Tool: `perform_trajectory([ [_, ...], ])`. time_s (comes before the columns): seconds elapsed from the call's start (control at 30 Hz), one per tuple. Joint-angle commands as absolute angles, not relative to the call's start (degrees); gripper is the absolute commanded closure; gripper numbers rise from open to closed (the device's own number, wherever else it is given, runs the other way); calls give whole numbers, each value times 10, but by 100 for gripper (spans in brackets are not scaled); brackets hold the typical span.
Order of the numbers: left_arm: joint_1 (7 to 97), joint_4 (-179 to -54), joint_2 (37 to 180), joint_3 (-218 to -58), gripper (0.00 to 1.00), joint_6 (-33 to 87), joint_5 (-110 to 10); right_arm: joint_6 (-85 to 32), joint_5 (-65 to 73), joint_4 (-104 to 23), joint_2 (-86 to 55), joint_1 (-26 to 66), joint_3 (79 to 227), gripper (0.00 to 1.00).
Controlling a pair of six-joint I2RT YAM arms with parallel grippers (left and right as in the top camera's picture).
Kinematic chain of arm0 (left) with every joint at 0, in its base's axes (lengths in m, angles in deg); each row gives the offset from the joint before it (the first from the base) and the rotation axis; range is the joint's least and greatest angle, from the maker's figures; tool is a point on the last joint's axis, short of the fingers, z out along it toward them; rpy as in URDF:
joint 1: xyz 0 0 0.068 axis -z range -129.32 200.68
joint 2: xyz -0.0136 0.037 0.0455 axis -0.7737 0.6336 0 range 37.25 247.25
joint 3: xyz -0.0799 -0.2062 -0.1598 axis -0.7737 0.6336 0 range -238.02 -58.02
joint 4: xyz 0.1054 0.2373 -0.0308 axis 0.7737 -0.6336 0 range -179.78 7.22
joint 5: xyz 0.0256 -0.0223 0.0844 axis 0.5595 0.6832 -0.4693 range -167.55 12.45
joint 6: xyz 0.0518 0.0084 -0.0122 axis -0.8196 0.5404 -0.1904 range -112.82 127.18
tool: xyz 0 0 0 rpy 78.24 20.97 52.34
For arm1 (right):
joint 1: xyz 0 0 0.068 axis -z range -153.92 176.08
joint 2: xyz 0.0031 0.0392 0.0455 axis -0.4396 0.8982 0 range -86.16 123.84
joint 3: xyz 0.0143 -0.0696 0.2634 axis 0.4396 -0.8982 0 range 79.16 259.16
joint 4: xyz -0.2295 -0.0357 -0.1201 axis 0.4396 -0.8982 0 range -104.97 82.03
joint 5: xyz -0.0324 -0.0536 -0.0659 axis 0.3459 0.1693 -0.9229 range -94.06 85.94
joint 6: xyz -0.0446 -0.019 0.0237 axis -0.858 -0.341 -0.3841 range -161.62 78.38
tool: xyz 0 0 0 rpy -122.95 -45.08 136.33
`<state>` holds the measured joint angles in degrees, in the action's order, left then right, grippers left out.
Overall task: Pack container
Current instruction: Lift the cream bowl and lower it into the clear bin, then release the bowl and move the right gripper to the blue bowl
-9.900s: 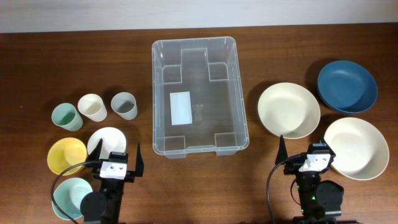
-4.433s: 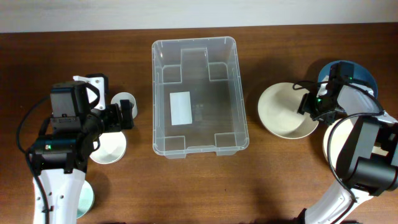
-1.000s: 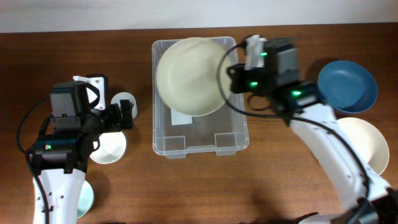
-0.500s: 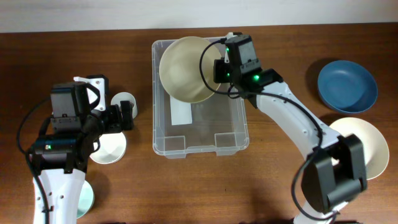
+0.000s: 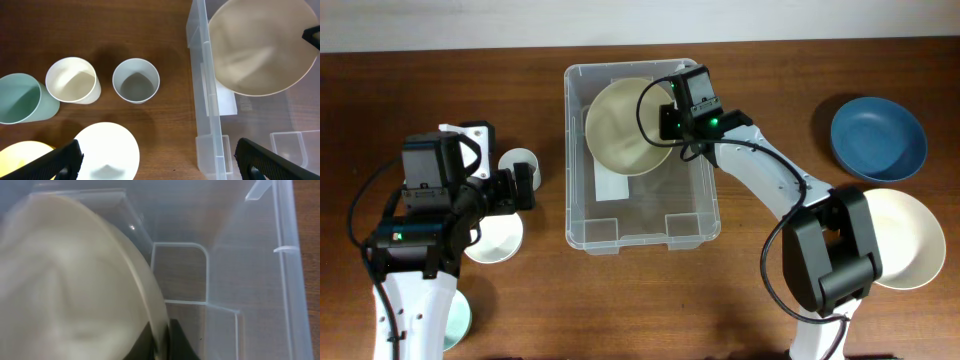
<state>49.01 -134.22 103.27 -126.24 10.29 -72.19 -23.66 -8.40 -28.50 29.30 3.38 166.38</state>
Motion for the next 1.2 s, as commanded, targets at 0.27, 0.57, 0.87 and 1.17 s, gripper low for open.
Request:
perform_trajectory([
  [0.27, 490, -1343, 1032, -1274, 1, 110, -724, -311, -83, -372, 240, 33, 1709, 36],
  [0.57, 490, -1343, 1033, -1274, 1, 110, -724, -401, -140, -492, 99, 59, 1823, 22],
  [0.87, 490, -1343, 1033, -1274, 1, 110, -724, -411, -241, -586, 132, 245, 1821, 18],
  [1.17, 490, -1342, 1033, -1274, 1, 110, -724, -456, -247, -630, 318, 347, 1821, 16],
])
